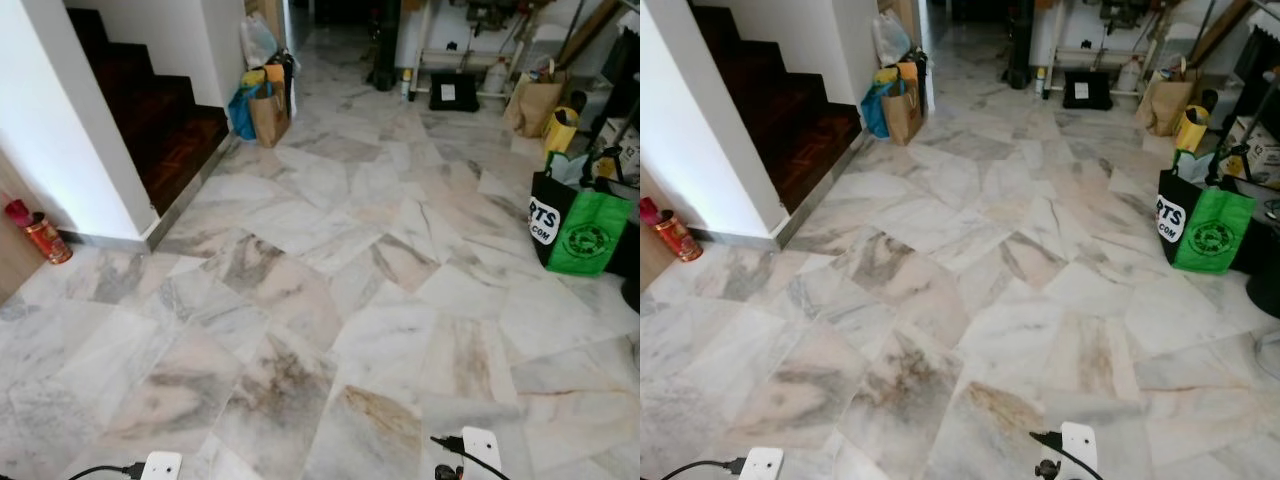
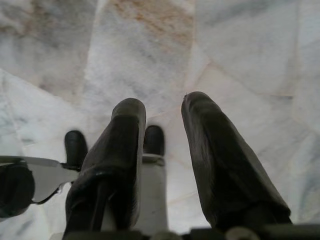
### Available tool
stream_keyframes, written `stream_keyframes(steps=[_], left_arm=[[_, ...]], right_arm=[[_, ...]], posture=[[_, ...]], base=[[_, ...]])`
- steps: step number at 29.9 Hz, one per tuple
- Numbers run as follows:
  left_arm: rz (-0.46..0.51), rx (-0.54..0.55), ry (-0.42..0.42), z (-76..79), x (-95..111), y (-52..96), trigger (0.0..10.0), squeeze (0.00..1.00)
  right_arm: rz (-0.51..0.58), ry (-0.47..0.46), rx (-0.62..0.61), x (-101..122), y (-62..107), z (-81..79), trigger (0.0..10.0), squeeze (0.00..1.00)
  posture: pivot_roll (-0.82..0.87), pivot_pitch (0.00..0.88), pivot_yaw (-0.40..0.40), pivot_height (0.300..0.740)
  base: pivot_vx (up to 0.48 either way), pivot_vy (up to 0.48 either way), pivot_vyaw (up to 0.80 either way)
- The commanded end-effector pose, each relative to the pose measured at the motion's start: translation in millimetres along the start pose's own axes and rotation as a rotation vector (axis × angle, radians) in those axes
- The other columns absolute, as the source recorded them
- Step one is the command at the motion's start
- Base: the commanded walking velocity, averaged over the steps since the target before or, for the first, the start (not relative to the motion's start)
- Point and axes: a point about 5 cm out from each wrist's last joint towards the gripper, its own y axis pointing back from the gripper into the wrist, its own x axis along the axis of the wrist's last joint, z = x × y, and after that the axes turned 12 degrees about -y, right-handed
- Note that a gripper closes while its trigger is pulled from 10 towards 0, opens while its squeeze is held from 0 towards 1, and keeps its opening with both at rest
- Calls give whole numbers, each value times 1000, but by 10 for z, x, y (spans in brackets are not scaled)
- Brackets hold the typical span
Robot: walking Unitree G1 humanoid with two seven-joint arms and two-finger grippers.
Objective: Setting the table
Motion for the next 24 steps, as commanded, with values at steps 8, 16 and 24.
stream_keyframes(steps=[8,16,24], left_arm=[[-11,-33,12,178,-75,18,10000,0],[-15,-35,-48,237,-68,17,10000,0],[-28,-29,-2,166,-151,37,10000,0]], right_arm=[[-4,-4,-8,2,1,16,10000,0],[-2,-6,-11,1,1,18,10000,0],[-2,-7,-13,-2,2,21,10000,0]], posture=[[31,0,12,740],[32,0,11,740],[33,0,10,740]], base=[[0,0,-100],[0,-285,0],[0,-53,-300]])
